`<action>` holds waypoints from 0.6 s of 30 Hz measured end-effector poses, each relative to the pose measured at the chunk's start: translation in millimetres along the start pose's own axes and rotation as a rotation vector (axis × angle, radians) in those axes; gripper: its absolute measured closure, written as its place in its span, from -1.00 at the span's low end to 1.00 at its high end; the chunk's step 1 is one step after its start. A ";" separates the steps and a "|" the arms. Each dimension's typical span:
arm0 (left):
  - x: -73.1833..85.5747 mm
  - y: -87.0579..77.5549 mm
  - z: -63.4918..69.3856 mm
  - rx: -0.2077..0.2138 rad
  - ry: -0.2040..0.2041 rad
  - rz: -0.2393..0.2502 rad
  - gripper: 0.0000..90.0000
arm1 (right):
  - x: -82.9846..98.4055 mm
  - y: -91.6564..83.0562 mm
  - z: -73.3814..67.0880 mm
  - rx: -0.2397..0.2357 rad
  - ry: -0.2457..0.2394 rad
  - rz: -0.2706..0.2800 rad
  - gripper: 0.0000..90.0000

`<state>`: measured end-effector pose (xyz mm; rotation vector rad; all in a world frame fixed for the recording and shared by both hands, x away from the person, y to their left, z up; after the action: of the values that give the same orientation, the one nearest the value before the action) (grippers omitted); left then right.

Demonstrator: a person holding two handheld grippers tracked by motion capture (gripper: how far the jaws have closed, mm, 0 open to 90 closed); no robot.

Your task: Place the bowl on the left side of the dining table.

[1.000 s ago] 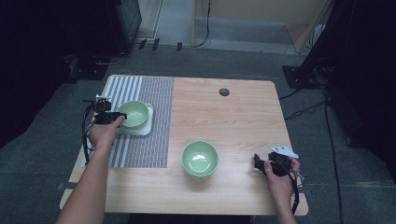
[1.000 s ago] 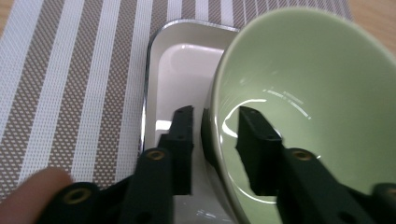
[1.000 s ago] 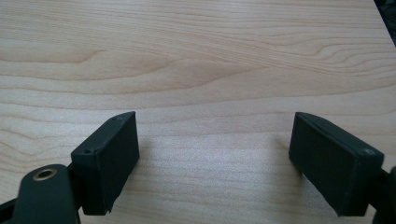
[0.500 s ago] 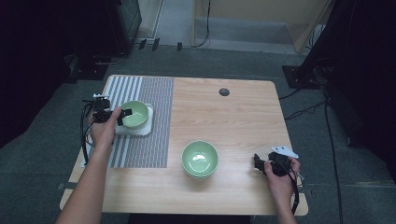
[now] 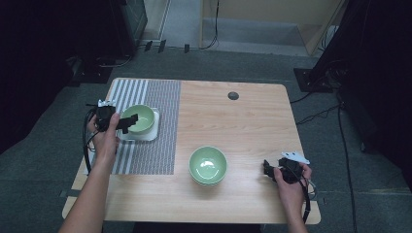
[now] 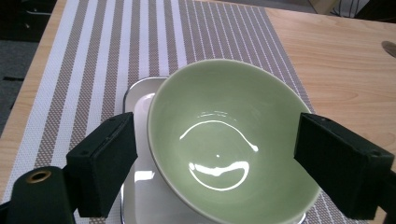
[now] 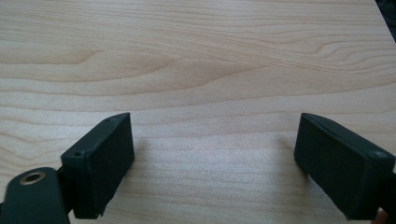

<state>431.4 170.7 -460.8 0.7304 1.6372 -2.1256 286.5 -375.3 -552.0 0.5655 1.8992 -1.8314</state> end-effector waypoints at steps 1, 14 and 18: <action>2.6 -1.8 1.0 0.020 -0.004 0.009 -0.72 | -0.1 0.3 0.2 0.002 0.003 -0.002 -0.79; 19.1 -13.9 10.8 0.043 0.055 0.052 -0.72 | -0.4 2.9 0.4 0.015 0.018 -0.029 -1.00; 25.0 -18.8 14.4 0.047 0.073 0.069 -0.72 | -0.4 2.9 0.3 0.016 0.020 -0.029 -1.00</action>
<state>398.0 162.5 -458.2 0.8757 1.5793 -2.1176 288.5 -375.5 -554.1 0.5671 1.9170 -1.8675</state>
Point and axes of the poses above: each handheld gripper's, and its own axes: y roughly forward along the jaws, x roughly out of its underside, z roughly to its right, the point moved 4 cm from there along y, roughly forward along the jaws, and after that the axes turned 12 degrees about -z, right-handed, at the moved point
